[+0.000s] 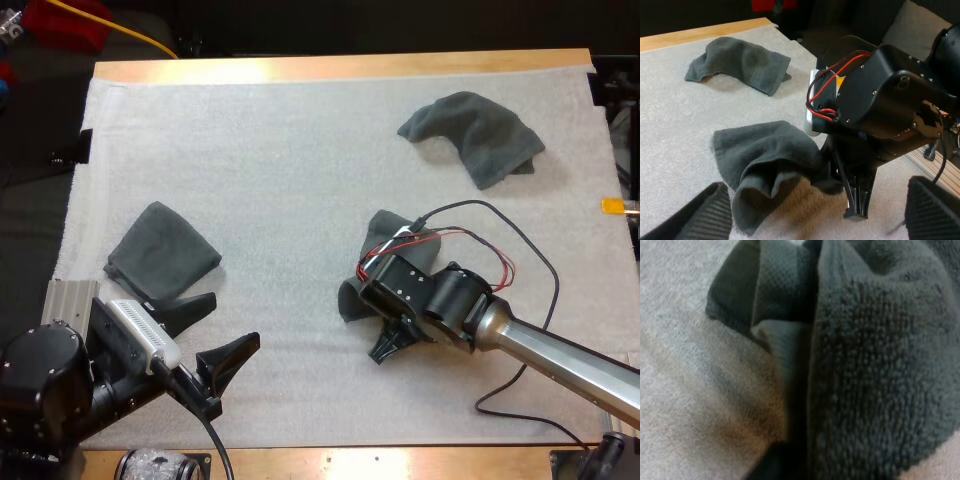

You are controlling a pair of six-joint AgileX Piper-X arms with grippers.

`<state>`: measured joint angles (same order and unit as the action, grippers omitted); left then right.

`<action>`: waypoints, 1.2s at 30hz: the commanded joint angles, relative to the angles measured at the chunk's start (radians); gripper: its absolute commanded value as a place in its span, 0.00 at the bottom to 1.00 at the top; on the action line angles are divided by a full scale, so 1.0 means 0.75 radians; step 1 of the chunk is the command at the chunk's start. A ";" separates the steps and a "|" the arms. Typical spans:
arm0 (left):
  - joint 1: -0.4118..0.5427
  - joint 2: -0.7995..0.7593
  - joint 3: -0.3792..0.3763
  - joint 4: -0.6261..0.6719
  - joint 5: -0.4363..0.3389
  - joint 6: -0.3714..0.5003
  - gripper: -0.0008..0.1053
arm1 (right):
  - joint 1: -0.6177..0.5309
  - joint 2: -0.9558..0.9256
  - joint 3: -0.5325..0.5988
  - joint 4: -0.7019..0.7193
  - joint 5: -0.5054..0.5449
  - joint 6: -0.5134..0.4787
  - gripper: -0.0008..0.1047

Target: Pick towel from pile, fold and stack

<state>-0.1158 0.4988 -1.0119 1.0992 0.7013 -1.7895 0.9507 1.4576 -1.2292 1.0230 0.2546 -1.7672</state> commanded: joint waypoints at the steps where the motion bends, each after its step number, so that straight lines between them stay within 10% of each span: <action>1: -0.005 0.000 -0.009 0.004 0.017 -0.012 0.66 | -0.006 -0.023 -0.003 0.024 0.005 0.021 0.60; 4: -0.005 0.000 -0.009 0.004 0.017 -0.012 0.66 | -0.006 -0.062 -0.003 0.039 0.005 0.024 0.72; 36: -0.005 0.000 -0.009 0.044 0.017 -0.012 0.66 | 0.032 -0.571 -0.003 0.330 -0.085 0.479 0.69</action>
<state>-0.1158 0.4988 -1.0119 1.1287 0.7013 -1.7895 0.9701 1.0362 -1.2292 1.2587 0.1923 -1.4124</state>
